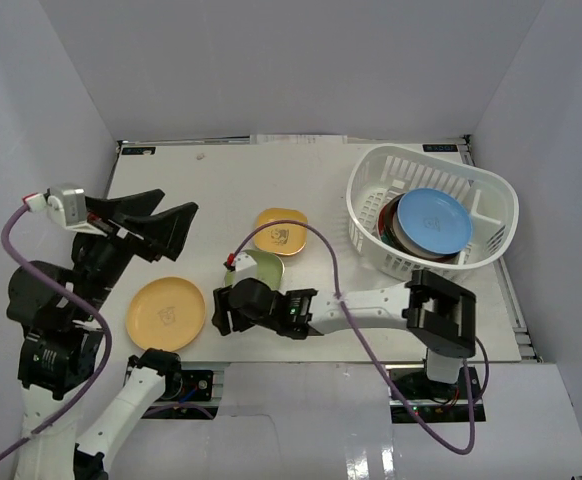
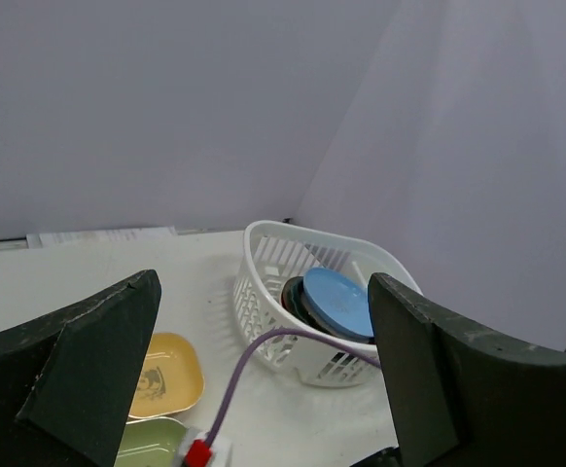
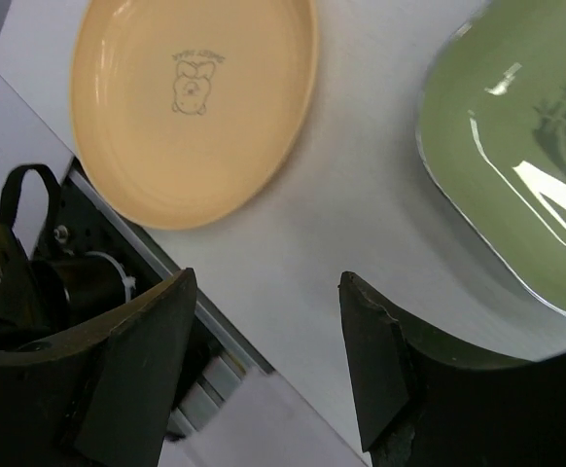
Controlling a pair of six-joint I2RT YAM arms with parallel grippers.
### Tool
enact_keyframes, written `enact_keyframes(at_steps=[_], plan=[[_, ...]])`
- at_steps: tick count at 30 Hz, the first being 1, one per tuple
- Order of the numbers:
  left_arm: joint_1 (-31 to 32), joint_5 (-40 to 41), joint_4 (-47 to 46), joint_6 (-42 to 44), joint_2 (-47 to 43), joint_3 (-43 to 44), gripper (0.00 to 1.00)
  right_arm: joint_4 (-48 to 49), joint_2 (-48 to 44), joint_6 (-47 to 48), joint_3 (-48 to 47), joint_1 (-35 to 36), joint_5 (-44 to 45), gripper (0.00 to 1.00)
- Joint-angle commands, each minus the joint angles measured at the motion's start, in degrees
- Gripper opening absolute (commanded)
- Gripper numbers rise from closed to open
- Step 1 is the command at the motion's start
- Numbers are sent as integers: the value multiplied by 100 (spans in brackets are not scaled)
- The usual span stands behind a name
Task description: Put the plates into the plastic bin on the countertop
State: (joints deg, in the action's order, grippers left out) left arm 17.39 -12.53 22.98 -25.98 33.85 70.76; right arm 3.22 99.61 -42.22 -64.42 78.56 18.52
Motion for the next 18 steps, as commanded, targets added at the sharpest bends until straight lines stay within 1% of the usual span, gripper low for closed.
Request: enact_keyframes(at_steps=[1, 5, 6, 8, 9, 11, 13, 14, 15, 16, 17, 18], plan=[[28, 138, 400, -13, -62, 254, 98, 556, 758, -533, -843, 80, 249, 66], [37, 49, 453, -39, -212, 79, 98, 565, 1498, -753, -1230, 54, 301, 65], [37, 49, 461, -48, -229, 26, 98, 557, 1639, -753, -1465, 36, 266, 65], [54, 41, 462, -83, -282, -176, 98, 269, 2078, -709, -1826, 27, 266, 64], [63, 32, 453, -92, -291, -246, 98, 136, 2219, -709, -2176, 27, 309, 62], [89, 14, 444, -101, -335, -449, 98, -101, 2510, -726, -2372, 10, 415, 57], [116, 58, 444, -57, -370, -554, 98, -94, 2606, -770, -2434, -43, 424, 52], [142, 84, 444, -39, -405, -624, 98, -85, 2624, -771, -2452, -60, 450, 37], [142, 145, 444, -22, -414, -642, 98, -94, 2625, -762, -2470, -69, 459, 28], [151, 155, 444, 5, -414, -651, 98, -94, 2616, -753, -2522, -95, 494, 22], [168, 172, 444, 22, -388, -617, 98, -85, 2581, -692, -2557, -96, 660, 10], [169, 199, 444, 49, -353, -555, 98, -50, 2546, -622, -2610, -104, 748, 8]])
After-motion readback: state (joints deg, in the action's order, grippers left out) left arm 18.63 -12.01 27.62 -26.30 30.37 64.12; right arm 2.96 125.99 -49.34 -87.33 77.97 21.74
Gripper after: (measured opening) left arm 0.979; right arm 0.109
